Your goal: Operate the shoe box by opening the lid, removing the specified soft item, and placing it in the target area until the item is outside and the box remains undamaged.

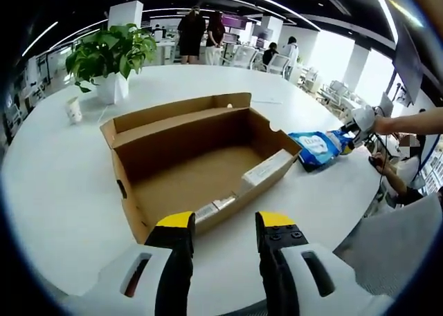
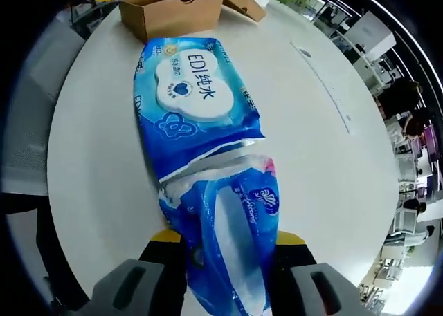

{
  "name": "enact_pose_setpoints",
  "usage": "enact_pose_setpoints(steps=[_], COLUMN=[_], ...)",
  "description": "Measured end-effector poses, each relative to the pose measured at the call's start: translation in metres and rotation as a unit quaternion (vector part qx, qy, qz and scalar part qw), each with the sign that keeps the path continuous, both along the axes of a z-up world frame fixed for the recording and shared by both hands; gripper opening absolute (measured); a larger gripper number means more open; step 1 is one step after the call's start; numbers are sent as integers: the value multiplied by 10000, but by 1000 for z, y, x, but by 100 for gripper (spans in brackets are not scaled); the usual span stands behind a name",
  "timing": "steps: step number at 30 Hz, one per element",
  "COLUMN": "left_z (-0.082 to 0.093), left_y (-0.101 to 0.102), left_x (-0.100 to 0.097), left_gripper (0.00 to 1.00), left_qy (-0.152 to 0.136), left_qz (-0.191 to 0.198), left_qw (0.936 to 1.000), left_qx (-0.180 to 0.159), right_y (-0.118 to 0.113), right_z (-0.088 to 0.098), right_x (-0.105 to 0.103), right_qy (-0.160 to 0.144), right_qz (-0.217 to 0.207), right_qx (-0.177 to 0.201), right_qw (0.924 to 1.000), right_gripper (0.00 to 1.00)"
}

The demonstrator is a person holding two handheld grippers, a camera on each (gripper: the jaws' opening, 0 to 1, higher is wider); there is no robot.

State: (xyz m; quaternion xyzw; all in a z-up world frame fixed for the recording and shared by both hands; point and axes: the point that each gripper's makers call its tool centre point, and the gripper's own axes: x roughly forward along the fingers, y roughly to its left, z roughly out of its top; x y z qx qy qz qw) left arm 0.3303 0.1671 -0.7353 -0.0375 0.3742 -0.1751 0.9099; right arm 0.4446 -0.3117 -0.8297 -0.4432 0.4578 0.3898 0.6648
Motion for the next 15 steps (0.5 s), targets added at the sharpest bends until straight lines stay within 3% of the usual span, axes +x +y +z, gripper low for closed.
enact_pose_setpoints(steps=[15], left_z=[2], left_y=[-2], left_x=[2], left_gripper=[35], left_qy=[-55], left_qz=[-16], left_qw=[9999], left_qx=[-131], right_y=[7], right_z=[3], right_x=[2], right_qy=[48], right_qz=[411], right_qx=[-251], right_qw=[9988], right_gripper=[45])
